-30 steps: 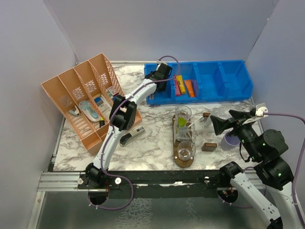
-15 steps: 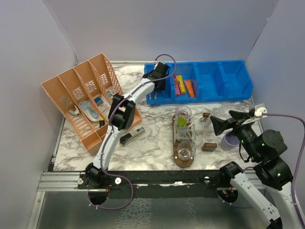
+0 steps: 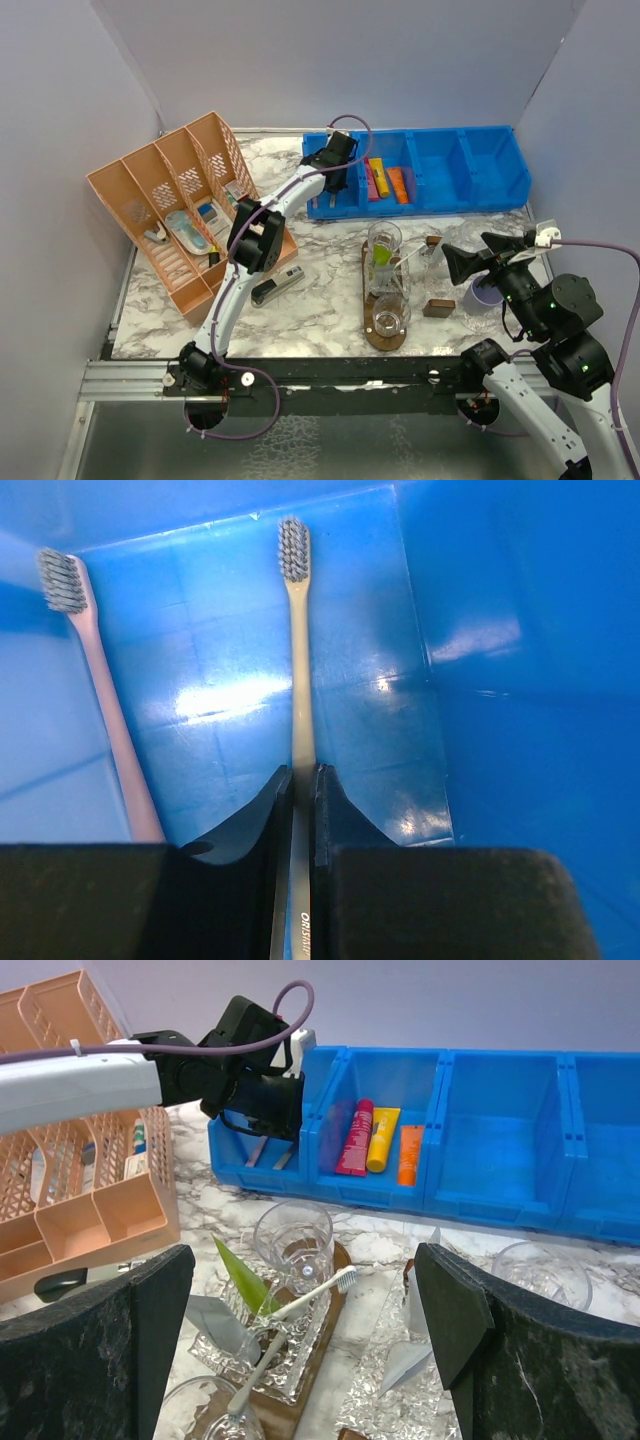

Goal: Prepare toiletry sets of a toothbrush and toothpaste on the tray
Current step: Pick up the toothbrush from the storage box.

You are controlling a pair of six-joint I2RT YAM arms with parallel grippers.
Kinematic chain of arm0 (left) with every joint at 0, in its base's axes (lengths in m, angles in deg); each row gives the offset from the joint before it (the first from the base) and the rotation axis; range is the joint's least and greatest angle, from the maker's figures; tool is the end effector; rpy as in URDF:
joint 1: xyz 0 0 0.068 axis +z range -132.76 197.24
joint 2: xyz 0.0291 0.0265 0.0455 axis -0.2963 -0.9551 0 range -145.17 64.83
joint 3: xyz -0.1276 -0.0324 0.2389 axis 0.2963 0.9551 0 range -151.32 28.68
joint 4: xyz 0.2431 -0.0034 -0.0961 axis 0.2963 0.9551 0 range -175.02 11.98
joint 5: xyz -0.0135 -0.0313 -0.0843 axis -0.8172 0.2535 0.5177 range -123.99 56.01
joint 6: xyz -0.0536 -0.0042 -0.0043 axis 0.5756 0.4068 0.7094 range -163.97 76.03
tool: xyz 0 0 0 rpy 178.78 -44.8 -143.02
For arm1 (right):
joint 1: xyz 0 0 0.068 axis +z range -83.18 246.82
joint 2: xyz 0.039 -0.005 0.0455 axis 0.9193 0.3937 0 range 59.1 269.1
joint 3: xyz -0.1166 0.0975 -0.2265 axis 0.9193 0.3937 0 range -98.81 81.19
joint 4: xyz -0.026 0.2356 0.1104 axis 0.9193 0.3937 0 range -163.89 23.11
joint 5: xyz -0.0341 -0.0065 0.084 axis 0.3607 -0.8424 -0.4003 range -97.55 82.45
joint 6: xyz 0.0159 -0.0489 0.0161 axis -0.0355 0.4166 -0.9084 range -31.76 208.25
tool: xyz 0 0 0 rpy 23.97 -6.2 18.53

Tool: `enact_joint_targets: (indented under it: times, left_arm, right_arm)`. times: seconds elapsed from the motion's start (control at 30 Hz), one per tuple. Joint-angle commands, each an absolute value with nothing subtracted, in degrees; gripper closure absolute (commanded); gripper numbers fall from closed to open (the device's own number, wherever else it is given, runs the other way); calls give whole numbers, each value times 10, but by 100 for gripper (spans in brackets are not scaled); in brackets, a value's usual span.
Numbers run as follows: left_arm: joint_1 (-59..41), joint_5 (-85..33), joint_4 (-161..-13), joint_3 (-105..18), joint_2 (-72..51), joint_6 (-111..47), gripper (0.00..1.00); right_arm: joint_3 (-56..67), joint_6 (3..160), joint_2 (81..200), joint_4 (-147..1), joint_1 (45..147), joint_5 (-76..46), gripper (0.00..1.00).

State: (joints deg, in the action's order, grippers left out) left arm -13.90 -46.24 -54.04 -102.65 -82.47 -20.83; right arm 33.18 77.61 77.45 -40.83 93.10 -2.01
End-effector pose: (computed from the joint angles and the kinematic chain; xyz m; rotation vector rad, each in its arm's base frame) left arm 0.4905 -0.2873 0.1669 0.0654 2.3745 -0.2002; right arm 0.0569 0.0244 0.3634 -0.1497 1.6393 0.4151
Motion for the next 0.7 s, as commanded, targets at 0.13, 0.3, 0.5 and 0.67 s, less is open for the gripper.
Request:
enact_joint_targets:
  times: [0.13,0.3,0.5,0.67]
  left_arm:
    - [-142,-472,-506,-1017,-786,-252,100]
    - [-142,-474,-526,-1005,-757,-264,100]
    - [-139,-471,-536,-995,-749,-266,100]
    - [-139,-466,-540,-990,-742,-263,100]
  right_arm:
    - [336,782,775,-417,934,-6,7]
    - [337,782,774,-414,934,-1,7]
    - [338,782,773,-415,934,1,7]
    - [339,783,775,-414,933,2,7]
